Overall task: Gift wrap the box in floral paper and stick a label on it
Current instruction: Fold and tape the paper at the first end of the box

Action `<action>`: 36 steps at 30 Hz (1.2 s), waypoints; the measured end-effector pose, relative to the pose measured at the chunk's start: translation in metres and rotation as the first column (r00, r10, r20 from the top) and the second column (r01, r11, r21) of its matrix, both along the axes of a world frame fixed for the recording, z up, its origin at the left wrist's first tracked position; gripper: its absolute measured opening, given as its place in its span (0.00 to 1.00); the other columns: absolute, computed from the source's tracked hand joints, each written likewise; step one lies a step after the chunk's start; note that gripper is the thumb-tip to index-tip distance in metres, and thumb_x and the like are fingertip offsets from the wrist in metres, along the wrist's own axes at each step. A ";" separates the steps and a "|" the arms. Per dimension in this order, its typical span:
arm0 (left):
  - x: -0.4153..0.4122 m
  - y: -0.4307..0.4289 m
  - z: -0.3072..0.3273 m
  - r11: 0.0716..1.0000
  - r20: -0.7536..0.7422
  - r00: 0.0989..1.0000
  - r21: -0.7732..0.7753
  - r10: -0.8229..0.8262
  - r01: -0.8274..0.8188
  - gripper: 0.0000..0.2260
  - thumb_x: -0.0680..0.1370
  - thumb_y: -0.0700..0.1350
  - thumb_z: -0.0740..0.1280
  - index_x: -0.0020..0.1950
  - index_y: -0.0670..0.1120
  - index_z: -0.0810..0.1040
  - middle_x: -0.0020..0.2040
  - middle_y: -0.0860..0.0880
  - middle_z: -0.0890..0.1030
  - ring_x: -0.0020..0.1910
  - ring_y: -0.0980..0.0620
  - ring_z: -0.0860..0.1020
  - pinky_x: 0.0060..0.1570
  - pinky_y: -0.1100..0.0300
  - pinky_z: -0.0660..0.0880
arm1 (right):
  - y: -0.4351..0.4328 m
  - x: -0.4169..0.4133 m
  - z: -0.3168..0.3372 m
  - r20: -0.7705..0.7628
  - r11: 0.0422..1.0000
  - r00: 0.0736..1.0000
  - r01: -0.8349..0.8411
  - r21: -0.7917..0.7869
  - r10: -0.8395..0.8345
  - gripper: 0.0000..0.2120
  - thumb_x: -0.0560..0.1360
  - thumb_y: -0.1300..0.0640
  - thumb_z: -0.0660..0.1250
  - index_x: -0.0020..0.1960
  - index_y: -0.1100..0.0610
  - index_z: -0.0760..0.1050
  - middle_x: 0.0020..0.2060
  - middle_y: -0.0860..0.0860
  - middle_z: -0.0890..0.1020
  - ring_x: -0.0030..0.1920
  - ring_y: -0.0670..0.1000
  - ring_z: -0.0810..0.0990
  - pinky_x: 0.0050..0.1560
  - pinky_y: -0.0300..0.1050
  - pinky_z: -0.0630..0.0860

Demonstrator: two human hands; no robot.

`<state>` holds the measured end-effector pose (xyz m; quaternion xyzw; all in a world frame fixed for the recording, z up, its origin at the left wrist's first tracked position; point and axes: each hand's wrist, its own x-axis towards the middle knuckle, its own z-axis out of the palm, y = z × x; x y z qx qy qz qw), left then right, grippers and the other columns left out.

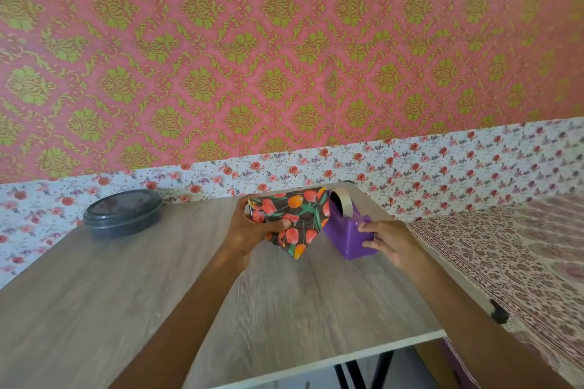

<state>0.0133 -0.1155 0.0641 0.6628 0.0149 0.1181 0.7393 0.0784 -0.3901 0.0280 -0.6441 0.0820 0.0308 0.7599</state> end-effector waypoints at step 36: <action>-0.009 0.007 0.015 0.999 -0.082 0.997 -0.039 0.004 -0.008 0.36 0.61 0.33 0.81 0.64 0.48 0.70 0.52 0.45 0.83 0.47 0.48 0.84 0.39 0.55 0.82 | 0.057 -0.020 -0.005 0.373 0.478 0.920 0.384 -0.790 -0.122 0.45 0.62 0.46 0.80 0.67 0.57 0.56 0.51 0.58 0.82 0.49 0.62 0.82 0.42 0.48 0.74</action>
